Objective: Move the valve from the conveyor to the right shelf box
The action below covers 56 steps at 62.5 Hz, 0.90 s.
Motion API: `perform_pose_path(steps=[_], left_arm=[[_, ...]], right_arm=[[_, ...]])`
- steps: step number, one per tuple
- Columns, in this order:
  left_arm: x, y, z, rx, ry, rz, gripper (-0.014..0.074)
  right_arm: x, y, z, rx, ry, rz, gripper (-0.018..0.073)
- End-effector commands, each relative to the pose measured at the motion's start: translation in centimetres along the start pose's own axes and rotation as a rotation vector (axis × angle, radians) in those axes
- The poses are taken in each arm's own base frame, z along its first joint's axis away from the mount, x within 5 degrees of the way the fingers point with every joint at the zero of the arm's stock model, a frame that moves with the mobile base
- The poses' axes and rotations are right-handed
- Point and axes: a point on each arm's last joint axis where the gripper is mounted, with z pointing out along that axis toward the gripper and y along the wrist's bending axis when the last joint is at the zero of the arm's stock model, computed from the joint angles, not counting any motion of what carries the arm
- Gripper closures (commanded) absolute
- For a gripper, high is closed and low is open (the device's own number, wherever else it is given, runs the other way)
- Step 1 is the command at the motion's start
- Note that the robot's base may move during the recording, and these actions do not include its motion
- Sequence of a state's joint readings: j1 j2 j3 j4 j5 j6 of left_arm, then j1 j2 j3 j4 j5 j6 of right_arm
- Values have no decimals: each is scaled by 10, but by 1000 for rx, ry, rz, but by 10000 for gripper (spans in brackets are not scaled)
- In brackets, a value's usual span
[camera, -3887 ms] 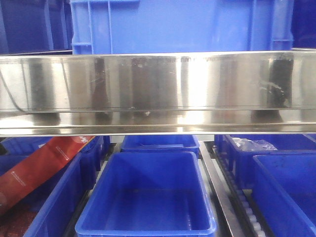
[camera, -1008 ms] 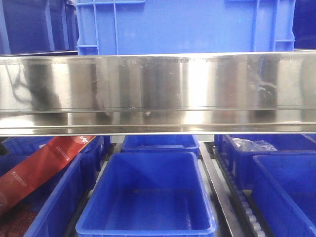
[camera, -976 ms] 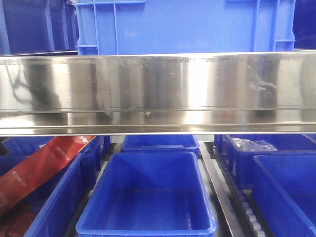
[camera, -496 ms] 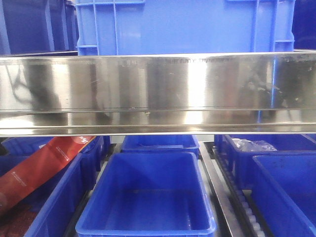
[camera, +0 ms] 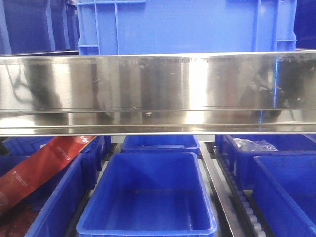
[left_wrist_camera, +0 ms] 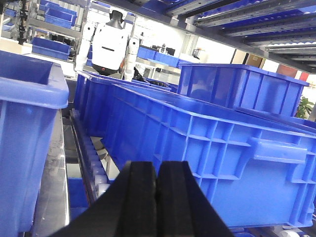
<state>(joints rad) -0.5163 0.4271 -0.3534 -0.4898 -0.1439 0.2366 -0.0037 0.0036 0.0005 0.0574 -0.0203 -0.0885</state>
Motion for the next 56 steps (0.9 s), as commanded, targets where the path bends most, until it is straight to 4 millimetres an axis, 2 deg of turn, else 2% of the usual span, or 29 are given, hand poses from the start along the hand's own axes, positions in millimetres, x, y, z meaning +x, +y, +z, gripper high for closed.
perform_pose_path(steps=[1, 5, 56], left_arm=[[-2, 0, -1, 3, -20, -4, 707], [-2, 0, -1, 3, -20, -4, 707], [-2, 0, -1, 3, -20, -4, 707]], right_arm=[[-1, 0, 0, -4, -12, 17, 727], [0, 0, 0, -4, -4, 67, 727], [1, 0, 0, -5, 8, 46, 727]])
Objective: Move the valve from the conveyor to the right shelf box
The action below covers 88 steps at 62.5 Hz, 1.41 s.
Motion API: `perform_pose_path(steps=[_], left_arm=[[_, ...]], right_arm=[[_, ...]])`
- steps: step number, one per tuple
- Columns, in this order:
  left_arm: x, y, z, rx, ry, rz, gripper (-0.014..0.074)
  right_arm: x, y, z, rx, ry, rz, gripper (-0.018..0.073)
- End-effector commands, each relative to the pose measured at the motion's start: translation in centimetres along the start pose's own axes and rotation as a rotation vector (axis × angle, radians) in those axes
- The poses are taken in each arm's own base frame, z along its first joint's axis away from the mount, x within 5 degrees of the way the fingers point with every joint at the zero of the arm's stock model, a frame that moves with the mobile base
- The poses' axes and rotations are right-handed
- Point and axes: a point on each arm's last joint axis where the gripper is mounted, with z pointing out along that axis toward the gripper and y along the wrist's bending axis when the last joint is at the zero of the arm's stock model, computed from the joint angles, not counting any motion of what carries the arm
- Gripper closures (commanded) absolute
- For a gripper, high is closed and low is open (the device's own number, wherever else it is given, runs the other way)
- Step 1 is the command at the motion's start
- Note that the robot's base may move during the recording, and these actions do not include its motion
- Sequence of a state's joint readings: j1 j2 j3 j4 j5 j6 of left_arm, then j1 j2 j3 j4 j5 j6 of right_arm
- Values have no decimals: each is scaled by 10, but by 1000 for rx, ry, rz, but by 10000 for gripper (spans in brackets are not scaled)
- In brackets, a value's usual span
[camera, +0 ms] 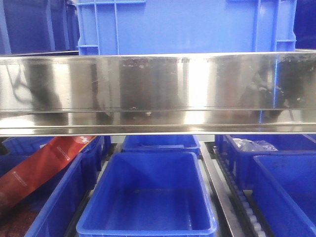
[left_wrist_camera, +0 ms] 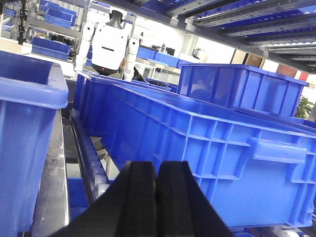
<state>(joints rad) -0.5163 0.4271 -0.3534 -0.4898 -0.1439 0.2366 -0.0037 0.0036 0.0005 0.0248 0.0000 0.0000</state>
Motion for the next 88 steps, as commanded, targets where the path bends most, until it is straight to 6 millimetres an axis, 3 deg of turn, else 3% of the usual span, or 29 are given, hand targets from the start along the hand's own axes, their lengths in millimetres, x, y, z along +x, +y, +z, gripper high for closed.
perform_pose_path(steps=[1, 8, 19, 32, 43, 62, 71, 88], left_arm=[[-2, 0, -1, 3, -20, -4, 707], [-2, 0, -1, -3, -28, -3, 707], [6, 19, -17, -144, -209, 101, 707], [59, 42, -42, -321, -88, 234, 707], [89, 47, -56, -387, 81, 275, 707], [88, 45, -61, -377, 78, 411, 707], [88, 45, -61, -378, 58, 332, 707], [82, 42, -60, -354, -8, 341, 707]], right_arm=[[-1, 0, 0, -4, -12, -10, 727], [-1, 0, 0, -4, -12, -10, 727], [-1, 0, 0, -4, -12, -10, 727], [-1, 0, 0, -4, -12, -10, 727], [-1, 0, 0, -4, -12, -10, 727], [-1, 0, 0, -4, -12, -10, 727], [-1, 0, 0, -4, -12, -10, 727], [-1, 0, 0, -4, -12, -10, 727]])
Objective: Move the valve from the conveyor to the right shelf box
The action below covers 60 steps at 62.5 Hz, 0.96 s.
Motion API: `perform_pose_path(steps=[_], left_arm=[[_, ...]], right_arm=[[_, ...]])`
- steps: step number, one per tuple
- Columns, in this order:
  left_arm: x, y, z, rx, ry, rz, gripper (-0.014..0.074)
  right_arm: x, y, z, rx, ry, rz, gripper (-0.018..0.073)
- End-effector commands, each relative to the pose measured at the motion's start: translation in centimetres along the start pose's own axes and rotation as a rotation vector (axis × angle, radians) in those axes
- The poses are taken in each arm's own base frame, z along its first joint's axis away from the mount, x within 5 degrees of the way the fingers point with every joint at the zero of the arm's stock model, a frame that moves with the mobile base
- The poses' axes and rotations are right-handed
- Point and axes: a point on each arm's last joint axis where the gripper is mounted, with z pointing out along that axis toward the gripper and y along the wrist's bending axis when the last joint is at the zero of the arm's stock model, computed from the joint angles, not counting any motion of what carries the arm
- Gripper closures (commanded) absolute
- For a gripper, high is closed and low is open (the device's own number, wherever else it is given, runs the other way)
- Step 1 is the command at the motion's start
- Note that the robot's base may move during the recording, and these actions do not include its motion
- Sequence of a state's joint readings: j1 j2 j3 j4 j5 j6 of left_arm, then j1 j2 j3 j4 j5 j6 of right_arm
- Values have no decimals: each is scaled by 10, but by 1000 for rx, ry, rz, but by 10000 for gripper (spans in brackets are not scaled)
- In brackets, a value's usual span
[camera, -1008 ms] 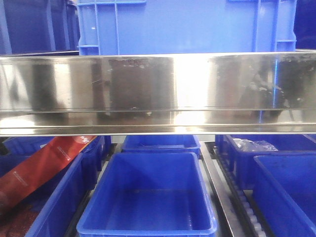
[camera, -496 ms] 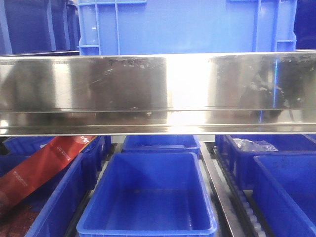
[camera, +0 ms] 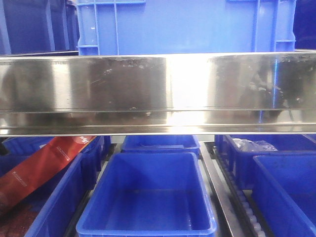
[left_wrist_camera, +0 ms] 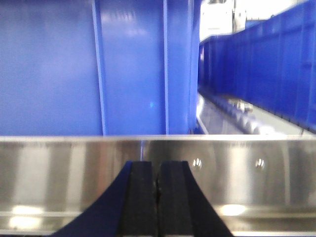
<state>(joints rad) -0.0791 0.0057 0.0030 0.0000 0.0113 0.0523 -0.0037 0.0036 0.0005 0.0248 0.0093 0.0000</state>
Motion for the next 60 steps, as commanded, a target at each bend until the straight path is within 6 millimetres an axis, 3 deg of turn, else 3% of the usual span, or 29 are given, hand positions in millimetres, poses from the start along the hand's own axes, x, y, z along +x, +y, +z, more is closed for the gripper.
perform_pose_path(steps=[1, 60], left_arm=[[-4, -1, -1, 17, -43, -13, 707], [-5, -3, -1, 52, -48, -16, 707]], right_arm=[[-2, 0, 0, -4, -21, -10, 727], [-2, 0, 0, -4, -21, -10, 727]])
